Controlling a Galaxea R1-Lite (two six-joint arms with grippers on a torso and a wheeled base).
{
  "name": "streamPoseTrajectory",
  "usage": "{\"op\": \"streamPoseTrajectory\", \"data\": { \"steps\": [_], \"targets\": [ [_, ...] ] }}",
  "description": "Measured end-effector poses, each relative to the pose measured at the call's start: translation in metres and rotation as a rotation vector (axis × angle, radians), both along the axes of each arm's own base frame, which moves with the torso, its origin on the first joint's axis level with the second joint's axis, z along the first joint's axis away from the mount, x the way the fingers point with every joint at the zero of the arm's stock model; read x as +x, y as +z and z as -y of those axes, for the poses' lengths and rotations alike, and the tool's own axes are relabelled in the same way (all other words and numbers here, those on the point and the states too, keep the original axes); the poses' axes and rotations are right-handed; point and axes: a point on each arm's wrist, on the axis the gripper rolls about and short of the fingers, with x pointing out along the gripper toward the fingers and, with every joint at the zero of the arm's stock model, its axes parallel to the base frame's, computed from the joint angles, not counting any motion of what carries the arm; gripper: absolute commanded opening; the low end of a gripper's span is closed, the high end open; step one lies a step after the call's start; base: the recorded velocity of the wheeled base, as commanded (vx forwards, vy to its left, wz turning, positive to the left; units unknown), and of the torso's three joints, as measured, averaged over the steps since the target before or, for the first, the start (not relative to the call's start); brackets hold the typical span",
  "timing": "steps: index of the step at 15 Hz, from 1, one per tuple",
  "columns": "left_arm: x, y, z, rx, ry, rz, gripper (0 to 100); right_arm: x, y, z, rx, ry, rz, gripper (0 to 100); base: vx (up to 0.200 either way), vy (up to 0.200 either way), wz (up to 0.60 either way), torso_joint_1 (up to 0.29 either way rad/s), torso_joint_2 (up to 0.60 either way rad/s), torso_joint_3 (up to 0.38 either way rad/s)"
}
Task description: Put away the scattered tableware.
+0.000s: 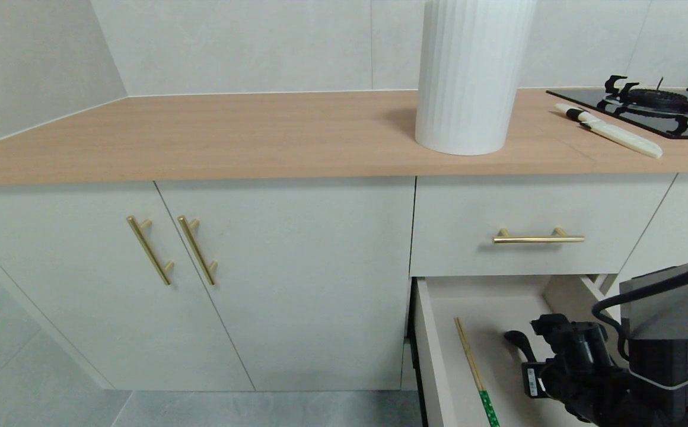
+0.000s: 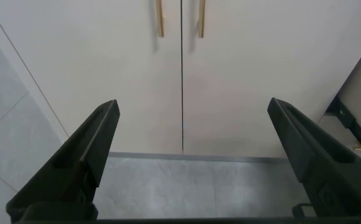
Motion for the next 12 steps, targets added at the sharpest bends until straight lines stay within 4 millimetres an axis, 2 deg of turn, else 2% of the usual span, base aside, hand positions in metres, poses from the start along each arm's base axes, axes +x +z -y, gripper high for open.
{"op": "streamPoseTrajectory", "data": {
  "steps": [8, 9, 12],
  "targets": [
    [0.0000, 0.0000, 0.0000, 0.000, 0.000, 0.000, 100, 0.0011, -0.0067, 0.0018, -0.007, -0.013, -0.009, 0, 0.000, 0.000, 0.00, 0.000, 0.00, 0.000],
    [0.0000, 0.0000, 0.0000, 0.000, 0.000, 0.000, 100, 0.0012, -0.0066, 0.0019, -0.007, -0.013, -0.008, 100, 0.000, 0.000, 0.00, 0.000, 0.00, 0.000],
    [0.0000, 0.0000, 0.0000, 0.000, 0.000, 0.000, 100, 0.0008, -0.0066, 0.0017, -0.007, -0.012, -0.008, 100, 0.000, 0.000, 0.00, 0.000, 0.00, 0.000]
  ]
}}
